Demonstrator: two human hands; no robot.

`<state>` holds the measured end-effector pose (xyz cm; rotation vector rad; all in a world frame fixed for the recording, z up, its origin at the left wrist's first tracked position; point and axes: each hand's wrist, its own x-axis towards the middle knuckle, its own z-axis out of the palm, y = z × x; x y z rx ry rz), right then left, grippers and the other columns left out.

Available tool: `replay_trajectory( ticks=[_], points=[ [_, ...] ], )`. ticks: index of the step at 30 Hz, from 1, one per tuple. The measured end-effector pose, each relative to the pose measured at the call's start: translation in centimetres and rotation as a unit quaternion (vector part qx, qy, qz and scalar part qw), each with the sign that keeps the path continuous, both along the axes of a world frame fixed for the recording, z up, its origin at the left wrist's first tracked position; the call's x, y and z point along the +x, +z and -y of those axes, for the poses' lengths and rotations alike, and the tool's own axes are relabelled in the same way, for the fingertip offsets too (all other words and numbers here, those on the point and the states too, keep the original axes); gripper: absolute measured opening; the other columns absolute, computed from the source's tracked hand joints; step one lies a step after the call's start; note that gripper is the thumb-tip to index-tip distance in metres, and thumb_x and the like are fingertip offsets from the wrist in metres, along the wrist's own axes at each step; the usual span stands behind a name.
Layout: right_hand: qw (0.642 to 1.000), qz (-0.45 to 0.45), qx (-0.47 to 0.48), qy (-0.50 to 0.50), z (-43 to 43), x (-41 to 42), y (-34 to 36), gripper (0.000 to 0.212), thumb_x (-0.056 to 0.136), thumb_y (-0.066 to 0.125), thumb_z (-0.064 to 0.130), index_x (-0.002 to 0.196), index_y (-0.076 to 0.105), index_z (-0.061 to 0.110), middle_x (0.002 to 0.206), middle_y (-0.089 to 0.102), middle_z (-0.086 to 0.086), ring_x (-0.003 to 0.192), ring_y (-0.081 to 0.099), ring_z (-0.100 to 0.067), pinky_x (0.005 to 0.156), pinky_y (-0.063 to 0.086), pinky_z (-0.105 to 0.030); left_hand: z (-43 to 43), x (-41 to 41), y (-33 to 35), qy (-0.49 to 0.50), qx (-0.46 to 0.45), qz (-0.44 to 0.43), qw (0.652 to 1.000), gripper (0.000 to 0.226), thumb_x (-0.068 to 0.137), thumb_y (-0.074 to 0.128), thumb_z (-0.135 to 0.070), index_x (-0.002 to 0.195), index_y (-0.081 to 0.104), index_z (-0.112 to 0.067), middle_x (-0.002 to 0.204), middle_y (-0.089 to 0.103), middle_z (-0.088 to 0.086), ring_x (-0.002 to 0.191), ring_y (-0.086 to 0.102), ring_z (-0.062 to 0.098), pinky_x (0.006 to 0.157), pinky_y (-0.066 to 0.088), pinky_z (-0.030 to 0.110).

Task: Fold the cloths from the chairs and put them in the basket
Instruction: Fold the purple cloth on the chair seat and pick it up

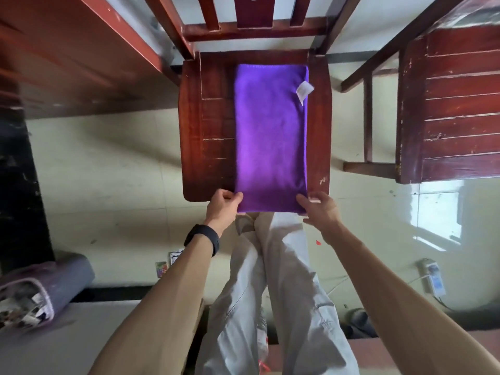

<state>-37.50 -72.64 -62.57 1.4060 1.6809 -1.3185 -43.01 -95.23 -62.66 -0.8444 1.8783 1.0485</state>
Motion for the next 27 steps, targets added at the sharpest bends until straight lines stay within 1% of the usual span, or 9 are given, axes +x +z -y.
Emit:
replay_trajectory(
  ticks=[2,6,12,15,17,19,21,24,27],
  points=[
    [1.0,0.027,0.007,0.01,0.6,1.5,1.4,0.033,0.087,0.076,0.036,0.11,0.06,0.019,0.087,0.074,-0.008,0.056,0.069,-0.013,0.049,0.054,-0.029,0.8,0.9,1.6,-0.006,0.015,0.017,1.0,0.024,0.093,0.067,-0.028,0.097,0.046,-0.015,0.105,0.069,0.018,0.077,0.072,0.031,0.057,0.047,0.032],
    [0.999,0.018,-0.011,-0.045,1.7,4.4,4.8,0.035,0.089,0.075,0.026,0.114,0.052,0.019,0.08,0.072,-0.01,0.057,0.068,-0.019,0.058,0.059,-0.034,2.2,2.2,5.8,0.039,0.062,0.034,0.997,0.03,0.093,0.067,-0.014,0.103,0.038,-0.012,0.106,0.066,0.025,0.055,0.068,0.023,0.044,0.044,0.023],
    [0.991,-0.065,-0.084,-0.086,1.5,2.9,10.0,0.011,0.097,0.062,0.016,0.096,0.067,0.025,0.073,0.073,-0.005,0.061,0.072,-0.018,0.052,0.055,-0.025,3.1,-0.6,10.6,0.035,0.153,0.058,0.986,0.022,0.097,0.051,-0.008,0.104,0.064,-0.024,0.087,0.069,0.009,0.061,0.07,0.021,0.061,0.048,0.027],
    [0.979,-0.111,-0.139,-0.104,-0.3,-0.4,11.2,0.023,0.095,0.056,0.009,0.095,0.075,0.022,0.087,0.073,-0.008,0.075,0.074,-0.025,0.063,0.055,-0.028,3.1,-4.8,11.2,0.032,0.206,0.077,0.975,0.042,0.087,0.04,-0.003,0.105,0.072,-0.022,0.098,0.073,0.006,0.065,0.069,0.019,0.066,0.047,0.029],
    [0.97,-0.151,-0.173,-0.078,-1.8,-3.0,11.5,0.031,0.082,0.059,0.007,0.105,0.075,0.022,0.097,0.075,-0.015,0.084,0.073,-0.026,0.069,0.055,-0.031,2.8,-7.7,11.0,-0.044,0.202,0.049,0.977,0.037,0.084,0.05,-0.007,0.11,0.07,-0.022,0.099,0.077,0.001,0.068,0.068,0.013,0.068,0.048,0.026],
    [0.975,-0.18,-0.128,-0.01,-2.7,-5.5,10.8,0.036,0.075,0.069,0.013,0.111,0.073,0.019,0.094,0.077,-0.008,0.079,0.072,-0.02,0.067,0.056,-0.03,2.1,-10.7,10.2,-0.124,0.161,-0.01,0.979,0.022,0.086,0.069,-0.02,0.108,0.07,-0.019,0.082,0.075,-0.007,0.061,0.062,0.008,0.062,0.048,0.02],
    [0.981,-0.185,0.002,0.061,-3.1,-8.0,8.8,0.025,0.083,0.077,0.028,0.106,0.074,0.018,0.08,0.074,0.005,0.071,0.068,-0.012,0.066,0.054,-0.027,1.1,-13.3,8.5,-0.186,0.113,-0.101,0.971,0.018,0.089,0.071,-0.033,0.092,0.071,-0.016,0.063,0.065,-0.013,0.054,0.053,0.003,0.055,0.043,0.019],
    [0.966,-0.179,0.135,0.131,-3.2,-11.5,5.1,0.022,0.094,0.064,0.046,0.098,0.07,0.025,0.091,0.069,0.001,0.083,0.065,-0.018,0.081,0.05,-0.031,-0.7,-16.1,5.4,-0.26,0.024,-0.188,0.947,0.035,0.094,0.06,-0.044,0.086,0.067,-0.011,0.074,0.063,-0.004,0.071,0.054,0.015,0.067,0.039,0.032],
    [0.963,-0.166,0.15,0.153,-3.1,-14.2,1.1,0.034,0.1,0.052,0.047,0.11,0.066,0.017,0.099,0.067,-0.002,0.098,0.065,-0.028,0.087,0.047,-0.033,-2.1,-17.5,2.1,-0.247,-0.008,-0.176,0.953,0.04,0.099,0.051,-0.045,0.078,0.058,-0.012,0.069,0.056,-0.002,0.075,0.053,0.025,0.066,0.032,0.033]
  ],
)
